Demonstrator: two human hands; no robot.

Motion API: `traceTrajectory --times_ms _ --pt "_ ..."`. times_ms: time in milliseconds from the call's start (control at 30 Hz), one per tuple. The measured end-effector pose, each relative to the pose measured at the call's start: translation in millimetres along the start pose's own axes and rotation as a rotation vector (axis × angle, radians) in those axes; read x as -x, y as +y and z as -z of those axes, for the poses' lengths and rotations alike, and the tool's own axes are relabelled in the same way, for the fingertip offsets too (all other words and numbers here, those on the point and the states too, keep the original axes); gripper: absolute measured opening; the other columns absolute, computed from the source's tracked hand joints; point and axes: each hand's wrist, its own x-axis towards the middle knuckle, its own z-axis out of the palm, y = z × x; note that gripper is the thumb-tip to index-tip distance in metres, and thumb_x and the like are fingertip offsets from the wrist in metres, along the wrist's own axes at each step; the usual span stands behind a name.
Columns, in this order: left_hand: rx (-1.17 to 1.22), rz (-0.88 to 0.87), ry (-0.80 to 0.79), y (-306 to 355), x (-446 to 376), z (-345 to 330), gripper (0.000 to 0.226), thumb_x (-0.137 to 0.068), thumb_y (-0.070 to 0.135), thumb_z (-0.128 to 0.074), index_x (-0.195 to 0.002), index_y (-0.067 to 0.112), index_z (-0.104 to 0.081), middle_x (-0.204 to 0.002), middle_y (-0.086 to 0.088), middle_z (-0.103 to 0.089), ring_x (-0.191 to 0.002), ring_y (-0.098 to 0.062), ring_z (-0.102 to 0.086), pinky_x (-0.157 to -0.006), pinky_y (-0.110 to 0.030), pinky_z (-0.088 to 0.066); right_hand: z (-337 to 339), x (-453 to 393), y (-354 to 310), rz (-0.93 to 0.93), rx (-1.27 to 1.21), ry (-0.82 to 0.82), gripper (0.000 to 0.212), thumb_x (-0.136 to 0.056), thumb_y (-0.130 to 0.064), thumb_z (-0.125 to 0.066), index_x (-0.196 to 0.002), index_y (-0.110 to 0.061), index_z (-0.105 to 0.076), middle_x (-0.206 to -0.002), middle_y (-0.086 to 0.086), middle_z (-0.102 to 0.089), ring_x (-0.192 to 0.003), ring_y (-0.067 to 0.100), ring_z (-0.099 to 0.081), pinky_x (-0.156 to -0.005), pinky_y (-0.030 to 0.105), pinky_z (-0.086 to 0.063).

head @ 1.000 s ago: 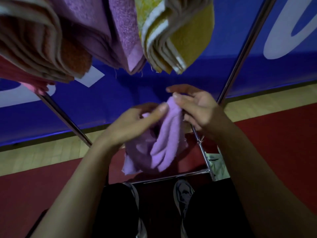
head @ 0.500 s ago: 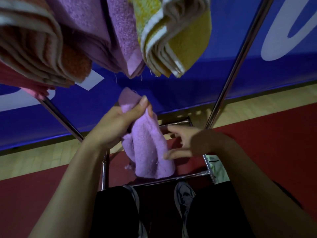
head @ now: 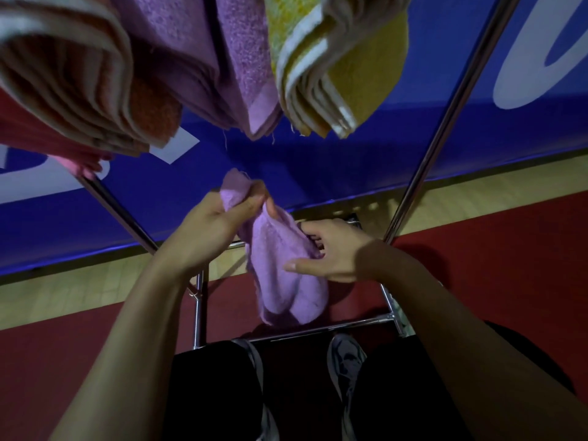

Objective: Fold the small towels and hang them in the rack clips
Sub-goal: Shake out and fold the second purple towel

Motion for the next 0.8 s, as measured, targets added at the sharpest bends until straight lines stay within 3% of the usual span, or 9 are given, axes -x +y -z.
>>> traceTrajectory --times_ms 67,133,267,367,467,500,600,700,800 --pt "0.019 0.020 0.055 -2 1 5 0.038 -0.093 0.052 -0.055 -0.081 0.019 -0.069 -0.088 -0.021 -0.065 -0.084 -0.035 -0.063 -0.094 -0.067 -0.053 2 0 4 0.028 0.016 0.033 0.052 -0.082 -0.056 -0.074 -0.071 -0.015 -0.045 -0.062 -0.002 -0.049 -0.058 0.016 -0.042 -0.058 0.030 -0.040" --pt "0.037 0.015 0.103 -3 1 6 0.039 -0.101 0.047 -0.051 -0.077 0.019 -0.064 -0.087 -0.016 -0.067 -0.083 -0.034 -0.063 -0.091 -0.059 -0.053 6 0 6 0.051 0.031 0.043 0.048 -0.086 -0.043 -0.076 -0.069 -0.018 -0.039 -0.056 -0.003 -0.035 -0.056 0.016 -0.032 -0.053 0.026 -0.028" --pt "0.095 0.003 0.236 -1 -1 9 0.048 -0.112 0.035 -0.043 -0.070 0.024 -0.062 -0.077 -0.004 -0.067 -0.069 -0.018 -0.061 -0.067 -0.035 -0.050 10 0 20 0.010 0.093 -0.017 0.034 -0.088 -0.032 -0.073 -0.071 -0.026 -0.044 -0.057 -0.004 -0.038 -0.055 0.012 -0.038 -0.053 0.024 -0.029" --pt "0.118 0.077 0.333 -6 0 13 0.046 -0.103 0.053 -0.051 -0.072 0.023 -0.067 -0.080 -0.011 -0.070 -0.074 -0.027 -0.065 -0.077 -0.054 -0.057 9 0 33 -0.053 0.192 -0.120 0.032 -0.090 -0.028 -0.070 -0.072 -0.023 -0.043 -0.062 -0.005 -0.042 -0.059 0.013 -0.041 -0.061 0.034 -0.033" --pt "0.299 0.150 0.422 -7 -5 9 0.042 -0.104 0.044 -0.057 -0.072 0.018 -0.058 -0.068 -0.009 -0.056 -0.063 -0.024 -0.060 -0.076 -0.058 -0.061 7 2 44 -0.126 0.297 -0.188 0.023 -0.093 -0.036 -0.067 -0.084 -0.016 -0.058 -0.077 0.000 -0.057 -0.078 0.024 -0.055 -0.067 0.034 -0.037" --pt "0.402 0.152 0.394 -8 -7 9 0.044 -0.106 0.038 -0.056 -0.070 0.014 -0.050 -0.061 -0.007 -0.044 -0.052 -0.021 -0.053 -0.066 -0.047 -0.062 8 3 45 -0.144 0.309 -0.191 0.024 -0.094 -0.039 -0.065 -0.092 -0.015 -0.064 -0.085 0.002 -0.063 -0.084 0.024 -0.058 -0.069 0.032 -0.040" --pt "0.398 0.203 0.208 -10 -8 10 0.045 -0.107 0.030 -0.054 -0.068 0.013 -0.042 -0.057 -0.004 -0.019 -0.042 -0.013 -0.023 -0.041 -0.020 -0.030 16 5 43 -0.126 0.246 -0.140 0.021 -0.097 -0.037 -0.063 -0.099 -0.017 -0.069 -0.085 -0.002 -0.064 -0.084 0.019 -0.058 -0.066 0.027 -0.039" --pt "-0.071 0.271 0.042 -13 -6 10 0.043 -0.105 0.035 -0.058 -0.080 0.001 -0.050 -0.061 -0.005 -0.037 -0.049 -0.015 -0.032 -0.044 -0.022 -0.029 22 4 40 -0.023 0.078 0.016 0.016 -0.096 -0.030 -0.067 -0.089 -0.015 -0.067 -0.072 -0.003 -0.060 -0.071 0.015 -0.054 -0.057 0.023 -0.032" --pt "-0.273 0.217 -0.139 -13 -5 1 0.045 -0.101 0.052 -0.060 -0.083 0.011 -0.062 -0.061 0.002 -0.055 -0.054 -0.014 -0.049 -0.052 -0.027 -0.044 24 4 32 0.075 -0.144 0.099 0.007 -0.093 -0.026 -0.071 -0.089 -0.020 -0.070 -0.077 0.004 -0.067 -0.072 0.021 -0.058 -0.063 0.031 -0.042"
